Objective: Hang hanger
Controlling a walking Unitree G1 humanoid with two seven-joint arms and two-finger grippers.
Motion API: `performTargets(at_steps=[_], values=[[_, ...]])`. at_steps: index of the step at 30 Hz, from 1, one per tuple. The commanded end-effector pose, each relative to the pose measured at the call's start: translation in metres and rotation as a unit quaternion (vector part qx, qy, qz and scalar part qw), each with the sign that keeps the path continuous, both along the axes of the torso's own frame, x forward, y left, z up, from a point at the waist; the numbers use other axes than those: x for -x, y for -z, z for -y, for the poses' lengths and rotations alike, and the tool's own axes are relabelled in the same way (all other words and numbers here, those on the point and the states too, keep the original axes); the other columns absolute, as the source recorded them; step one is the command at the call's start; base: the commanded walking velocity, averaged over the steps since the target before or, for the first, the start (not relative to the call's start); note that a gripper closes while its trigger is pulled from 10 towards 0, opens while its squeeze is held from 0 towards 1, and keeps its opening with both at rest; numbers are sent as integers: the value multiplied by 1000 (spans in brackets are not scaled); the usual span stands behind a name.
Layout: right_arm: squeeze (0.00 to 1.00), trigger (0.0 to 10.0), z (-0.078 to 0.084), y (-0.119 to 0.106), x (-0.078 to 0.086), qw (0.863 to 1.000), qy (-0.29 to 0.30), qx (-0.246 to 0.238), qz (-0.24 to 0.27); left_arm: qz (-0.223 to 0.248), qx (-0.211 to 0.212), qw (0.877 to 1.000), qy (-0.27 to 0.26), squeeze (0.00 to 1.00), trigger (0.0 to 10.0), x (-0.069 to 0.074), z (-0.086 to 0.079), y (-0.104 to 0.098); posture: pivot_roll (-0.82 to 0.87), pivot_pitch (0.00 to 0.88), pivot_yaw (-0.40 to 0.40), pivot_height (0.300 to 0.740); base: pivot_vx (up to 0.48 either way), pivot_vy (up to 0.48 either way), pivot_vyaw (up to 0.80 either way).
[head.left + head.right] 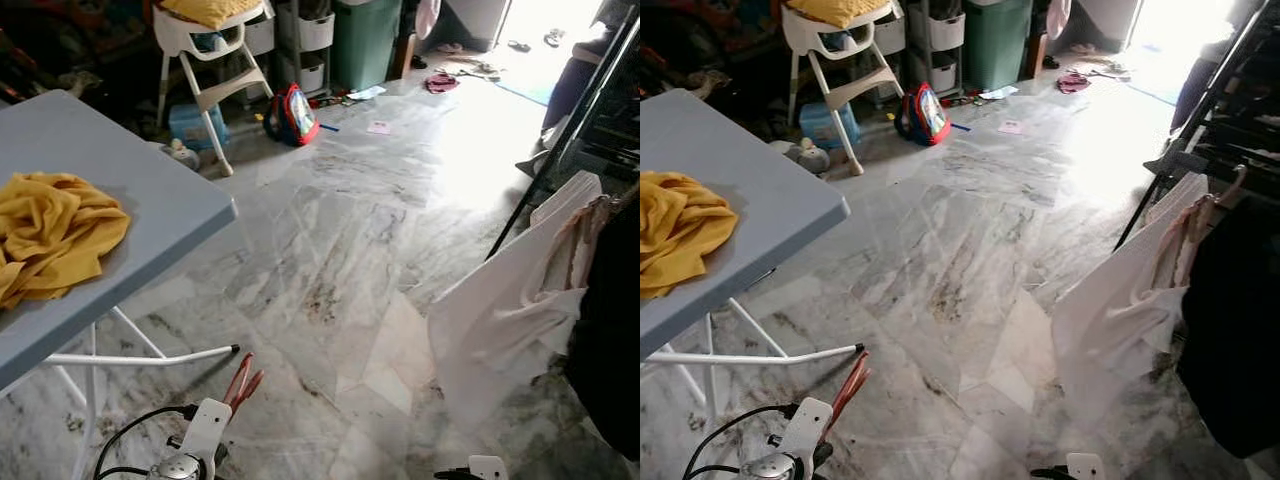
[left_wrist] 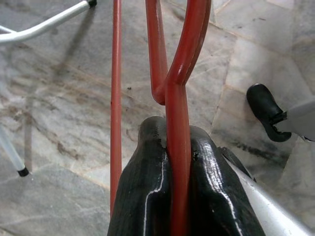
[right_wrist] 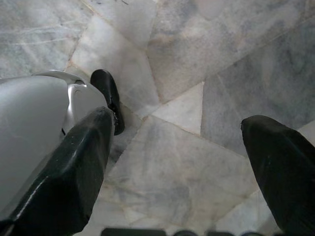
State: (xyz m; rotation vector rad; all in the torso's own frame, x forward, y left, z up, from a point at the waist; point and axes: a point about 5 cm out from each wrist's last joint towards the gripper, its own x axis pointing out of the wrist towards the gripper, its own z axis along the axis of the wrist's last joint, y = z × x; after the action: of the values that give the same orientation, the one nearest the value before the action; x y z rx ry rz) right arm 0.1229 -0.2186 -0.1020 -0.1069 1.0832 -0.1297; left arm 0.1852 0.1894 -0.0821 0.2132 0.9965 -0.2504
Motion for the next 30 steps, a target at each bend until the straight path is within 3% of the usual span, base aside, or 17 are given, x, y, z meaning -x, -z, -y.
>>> performTargets(at_steps=[1, 16, 30], values=[[0, 10000, 1, 0, 1, 1000, -1, 1, -2, -7, 5, 1000, -4, 0, 10000, 2, 0, 1, -129, 58, 46, 740, 0, 0, -756], [0, 10000, 4, 0, 2, 1000, 5, 3, -2, -9, 16, 1000, 2, 0, 10000, 3, 3, 2, -150, 59, 54, 740, 0, 0, -707], [0, 10000, 5, 0, 2, 1000, 6, 3, -2, -18, 10, 1000, 3, 0, 10000, 5, 4, 3, -154, 62, 57, 740, -38, 0, 0]])
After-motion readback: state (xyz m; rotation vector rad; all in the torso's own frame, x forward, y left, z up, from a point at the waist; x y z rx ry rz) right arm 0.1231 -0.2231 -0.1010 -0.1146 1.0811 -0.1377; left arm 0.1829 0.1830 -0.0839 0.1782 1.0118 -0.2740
